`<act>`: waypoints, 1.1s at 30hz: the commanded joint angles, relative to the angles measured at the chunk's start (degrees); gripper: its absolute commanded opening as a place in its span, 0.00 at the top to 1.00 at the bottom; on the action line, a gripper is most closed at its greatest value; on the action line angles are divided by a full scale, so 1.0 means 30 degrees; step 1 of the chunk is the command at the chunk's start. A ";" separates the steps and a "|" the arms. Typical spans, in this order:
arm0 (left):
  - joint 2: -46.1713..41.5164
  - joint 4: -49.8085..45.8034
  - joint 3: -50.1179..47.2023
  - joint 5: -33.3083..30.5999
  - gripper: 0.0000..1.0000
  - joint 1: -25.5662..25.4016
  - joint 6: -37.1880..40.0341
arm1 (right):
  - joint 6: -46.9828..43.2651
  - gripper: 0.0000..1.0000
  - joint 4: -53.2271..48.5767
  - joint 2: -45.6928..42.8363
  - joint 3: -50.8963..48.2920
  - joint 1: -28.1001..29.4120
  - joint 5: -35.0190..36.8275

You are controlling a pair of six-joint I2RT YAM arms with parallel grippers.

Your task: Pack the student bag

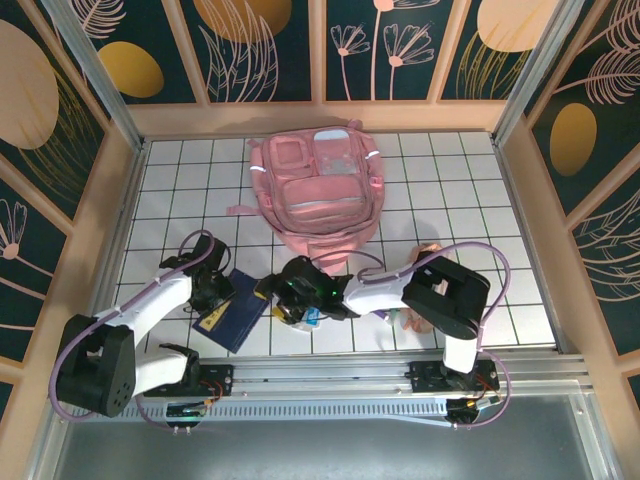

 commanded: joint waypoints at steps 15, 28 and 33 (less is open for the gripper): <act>0.1659 0.1511 -0.1827 0.0620 0.50 0.2040 -0.2164 | -0.1037 0.23 -0.3573 0.1617 0.1796 0.0410 0.0672; 0.2090 0.2580 -0.2703 0.2084 0.51 0.2253 -0.2701 | -0.3919 0.28 0.3367 0.3226 0.1695 0.0312 -0.0285; 0.2048 0.2263 -0.2535 0.2395 0.52 0.2253 -0.2660 | -0.5130 0.36 0.6730 0.2852 0.0841 0.0200 -0.0663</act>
